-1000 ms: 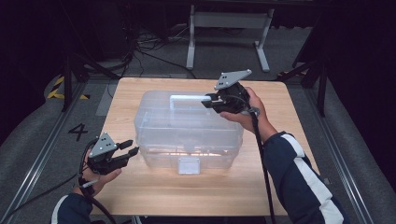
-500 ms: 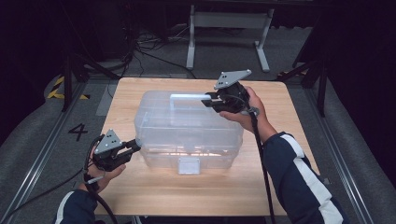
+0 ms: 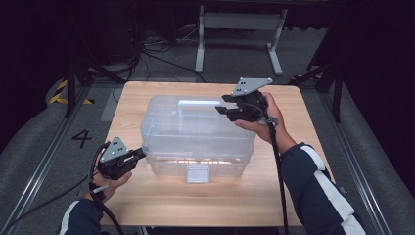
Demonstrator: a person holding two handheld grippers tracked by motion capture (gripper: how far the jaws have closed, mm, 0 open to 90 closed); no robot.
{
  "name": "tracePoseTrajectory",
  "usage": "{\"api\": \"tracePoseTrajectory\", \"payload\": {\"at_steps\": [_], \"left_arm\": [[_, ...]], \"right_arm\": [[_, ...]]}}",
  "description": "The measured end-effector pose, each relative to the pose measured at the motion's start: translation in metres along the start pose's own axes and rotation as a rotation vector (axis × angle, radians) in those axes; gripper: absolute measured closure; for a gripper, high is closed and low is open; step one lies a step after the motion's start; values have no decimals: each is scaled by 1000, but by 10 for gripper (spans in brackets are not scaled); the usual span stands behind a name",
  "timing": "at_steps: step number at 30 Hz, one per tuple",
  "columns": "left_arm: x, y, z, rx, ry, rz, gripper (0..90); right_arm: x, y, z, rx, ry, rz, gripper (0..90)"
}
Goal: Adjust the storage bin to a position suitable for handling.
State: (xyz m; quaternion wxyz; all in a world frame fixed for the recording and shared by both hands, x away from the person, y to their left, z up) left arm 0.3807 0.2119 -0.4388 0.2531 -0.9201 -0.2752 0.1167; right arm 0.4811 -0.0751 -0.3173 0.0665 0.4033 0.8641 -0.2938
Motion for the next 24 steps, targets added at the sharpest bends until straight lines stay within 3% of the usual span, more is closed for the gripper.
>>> {"api": "tracePoseTrajectory", "payload": {"at_steps": [11,18,19,24], "left_arm": [[1,-1,-6,-14,2,-6,878],[2,-2,-11,-24,10,-15,880],[3,-2,-12,-26,12,-14,880],[4,-3,-15,-34,15,-22,881]], "right_arm": [[-28,-40,18,-43,35,73,462],[-49,-63,45,-45,71,128,440],[-55,-69,54,-52,93,139,439],[-60,-73,72,-46,126,151,431]]}}
Point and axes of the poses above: each handheld gripper's, and its own axes: y roughly forward along the jaws, z roughly out of its underside, x roughly to its left, the point moved 8 cm from there along y, roughly forward along the jaws, and after that the axes turned 14 degrees about z, right-handed, at the moved point
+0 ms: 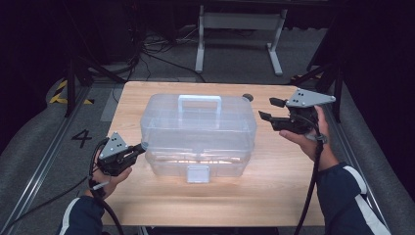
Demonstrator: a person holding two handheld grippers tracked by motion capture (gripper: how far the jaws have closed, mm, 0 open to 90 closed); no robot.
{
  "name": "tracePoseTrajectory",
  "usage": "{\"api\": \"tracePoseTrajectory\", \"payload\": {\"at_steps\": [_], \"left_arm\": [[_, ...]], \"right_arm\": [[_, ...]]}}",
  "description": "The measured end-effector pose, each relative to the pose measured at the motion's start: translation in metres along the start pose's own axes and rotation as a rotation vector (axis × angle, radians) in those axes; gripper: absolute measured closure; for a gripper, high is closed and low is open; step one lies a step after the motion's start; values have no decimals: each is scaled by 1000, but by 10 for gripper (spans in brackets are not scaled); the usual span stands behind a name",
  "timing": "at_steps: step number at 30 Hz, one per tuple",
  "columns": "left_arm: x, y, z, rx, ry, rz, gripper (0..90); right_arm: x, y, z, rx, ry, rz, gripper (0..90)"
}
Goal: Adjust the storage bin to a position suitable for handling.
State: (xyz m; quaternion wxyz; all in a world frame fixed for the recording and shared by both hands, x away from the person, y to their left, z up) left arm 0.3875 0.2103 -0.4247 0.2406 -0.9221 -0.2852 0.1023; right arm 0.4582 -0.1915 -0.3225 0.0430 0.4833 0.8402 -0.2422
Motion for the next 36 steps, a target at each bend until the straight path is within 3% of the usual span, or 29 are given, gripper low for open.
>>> {"api": "tracePoseTrajectory", "payload": {"at_steps": [1,6,7,14,23,27,36], "left_arm": [[0,0,-1,-1,1,1,881],[1,-1,-4,-11,5,-3,884],[2,-2,-6,-12,7,-3,884],[3,-2,-13,-25,10,-7,884],[3,0,-17,-27,29,-4,884],[2,0,-16,-22,27,1,880],[0,-1,-10,5,44,-9,838]], "right_arm": [[0,0,13,14,7,-5,426],[4,3,35,43,2,-10,419],[8,5,48,56,-10,-16,411],[23,9,74,71,-15,-64,392],[42,11,78,35,-34,-92,387],[45,11,73,-12,-17,-75,393],[46,13,72,-47,5,-54,399]]}}
Point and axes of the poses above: each handheld gripper's, and its own axes: y roughly forward along the jaws, z roughly out of its underside, x roughly to its left, the point moved 8 cm from there along y, roughly forward along the jaws, and after that the axes turned 14 degrees about z, right-handed, at the moved point
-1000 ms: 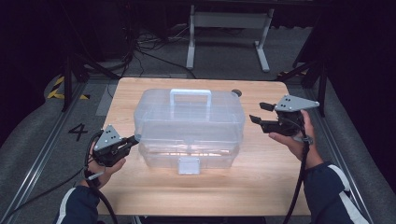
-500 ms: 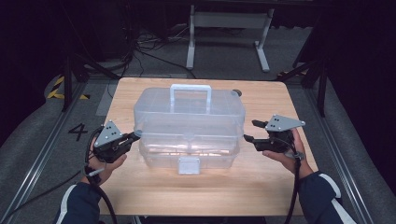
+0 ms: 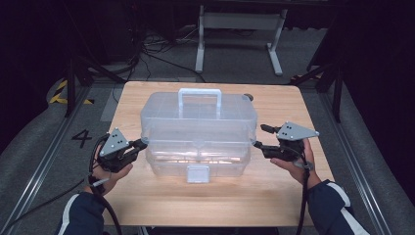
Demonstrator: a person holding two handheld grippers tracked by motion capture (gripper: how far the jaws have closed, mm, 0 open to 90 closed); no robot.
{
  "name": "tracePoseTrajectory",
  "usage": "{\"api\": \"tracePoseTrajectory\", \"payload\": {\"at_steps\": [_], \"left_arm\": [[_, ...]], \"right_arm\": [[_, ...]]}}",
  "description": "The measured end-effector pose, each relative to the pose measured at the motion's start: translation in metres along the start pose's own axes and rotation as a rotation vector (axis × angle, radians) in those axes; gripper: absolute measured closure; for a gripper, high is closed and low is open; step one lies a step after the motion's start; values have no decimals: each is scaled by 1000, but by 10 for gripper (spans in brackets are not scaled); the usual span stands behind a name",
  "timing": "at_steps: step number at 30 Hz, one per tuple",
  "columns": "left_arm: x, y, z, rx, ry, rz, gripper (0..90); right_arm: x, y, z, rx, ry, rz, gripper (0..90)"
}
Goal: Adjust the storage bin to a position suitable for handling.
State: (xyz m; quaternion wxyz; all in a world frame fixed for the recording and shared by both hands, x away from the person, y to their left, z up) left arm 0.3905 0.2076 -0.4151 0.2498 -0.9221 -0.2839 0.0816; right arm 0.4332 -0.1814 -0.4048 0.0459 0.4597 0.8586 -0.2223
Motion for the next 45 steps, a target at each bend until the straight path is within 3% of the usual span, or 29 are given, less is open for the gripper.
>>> {"api": "tracePoseTrajectory", "payload": {"at_steps": [9,12,19,26,32,43,45], "left_arm": [[-3,-2,14,39,3,4,804],[-5,-2,20,52,8,3,790],[-6,-6,31,61,-14,6,728],[-4,-15,47,66,-51,6,656],[3,-16,73,137,-88,4,556],[1,2,110,262,-118,31,447],[-2,6,117,280,-144,42,427]], "right_arm": [[0,-2,-7,-49,12,17,440],[0,-2,-13,-76,7,35,494],[0,-4,-18,-110,5,49,597],[0,-3,-24,-140,10,76,641],[2,1,-29,-157,-6,114,664],[-3,5,-39,-197,44,168,692],[-6,7,-42,-204,59,183,701]]}}
Point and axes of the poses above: each handheld gripper's, and its own axes: y roughly forward along the jaws, z roughly out of its underside, x roughly to its left, the point moved 8 cm from there along y, roughly forward along the jaws, and after that the axes turned 14 degrees about z, right-handed, at the moved point
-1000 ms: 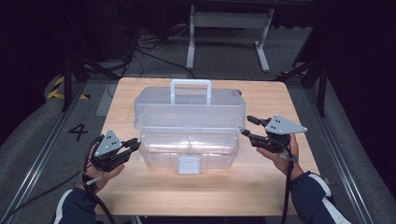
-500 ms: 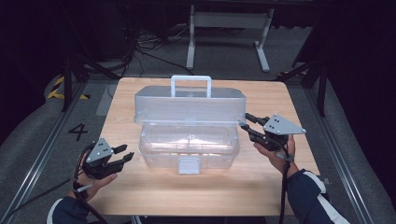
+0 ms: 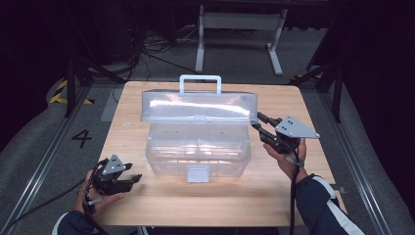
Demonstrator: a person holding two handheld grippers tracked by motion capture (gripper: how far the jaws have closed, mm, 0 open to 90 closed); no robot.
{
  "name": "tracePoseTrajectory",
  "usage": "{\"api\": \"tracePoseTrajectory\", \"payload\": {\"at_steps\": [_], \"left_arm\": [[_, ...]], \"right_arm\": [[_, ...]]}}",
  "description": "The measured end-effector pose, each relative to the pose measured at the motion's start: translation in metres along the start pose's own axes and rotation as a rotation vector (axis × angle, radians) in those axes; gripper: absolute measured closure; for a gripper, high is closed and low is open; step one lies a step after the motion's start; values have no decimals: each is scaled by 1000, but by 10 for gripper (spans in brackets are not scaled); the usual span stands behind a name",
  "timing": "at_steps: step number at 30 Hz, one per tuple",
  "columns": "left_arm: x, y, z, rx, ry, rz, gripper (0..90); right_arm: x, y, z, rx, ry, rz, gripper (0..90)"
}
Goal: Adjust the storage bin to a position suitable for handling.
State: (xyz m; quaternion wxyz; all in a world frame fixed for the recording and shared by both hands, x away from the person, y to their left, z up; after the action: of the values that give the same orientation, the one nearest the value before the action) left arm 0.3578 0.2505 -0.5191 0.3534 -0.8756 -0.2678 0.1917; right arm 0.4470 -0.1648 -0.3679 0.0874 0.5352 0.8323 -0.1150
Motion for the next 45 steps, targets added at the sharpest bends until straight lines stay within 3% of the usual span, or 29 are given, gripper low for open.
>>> {"api": "tracePoseTrajectory", "payload": {"at_steps": [1,5,12,16,17,19,31,40,45], "left_arm": [[1,4,5,30,5,2,420],[2,7,10,44,-5,10,398],[5,5,17,-17,-46,48,344],[4,8,19,-39,-35,38,276],[5,7,18,-32,-13,22,270],[5,8,19,-31,-20,24,255],[5,9,18,-28,-33,27,241],[6,9,18,-33,-28,20,241],[6,10,17,-35,-31,20,241]], "right_arm": [[-1,1,-1,-1,-4,7,704],[-1,3,-4,-4,-2,24,711],[-5,8,-9,-11,5,42,727],[-8,11,-13,-8,3,51,738],[-9,12,-14,-9,3,55,740],[-9,14,-15,-10,3,62,745],[-16,27,-24,-22,34,112,783],[-22,37,-31,-13,12,154,804],[-25,46,-35,-2,45,181,823]]}}
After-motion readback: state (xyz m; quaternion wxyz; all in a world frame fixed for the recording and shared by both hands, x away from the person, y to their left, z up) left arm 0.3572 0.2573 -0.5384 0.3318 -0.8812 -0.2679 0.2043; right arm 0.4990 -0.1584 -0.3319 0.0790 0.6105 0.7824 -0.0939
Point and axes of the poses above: each handheld gripper's, and its own axes: y roughly forward along the jaws, z roughly out of its underside, x roughly to its left, the point moved 8 cm from there along y, roughly forward along the jaws, and after that the axes turned 14 degrees about z, right-handed, at the moved point
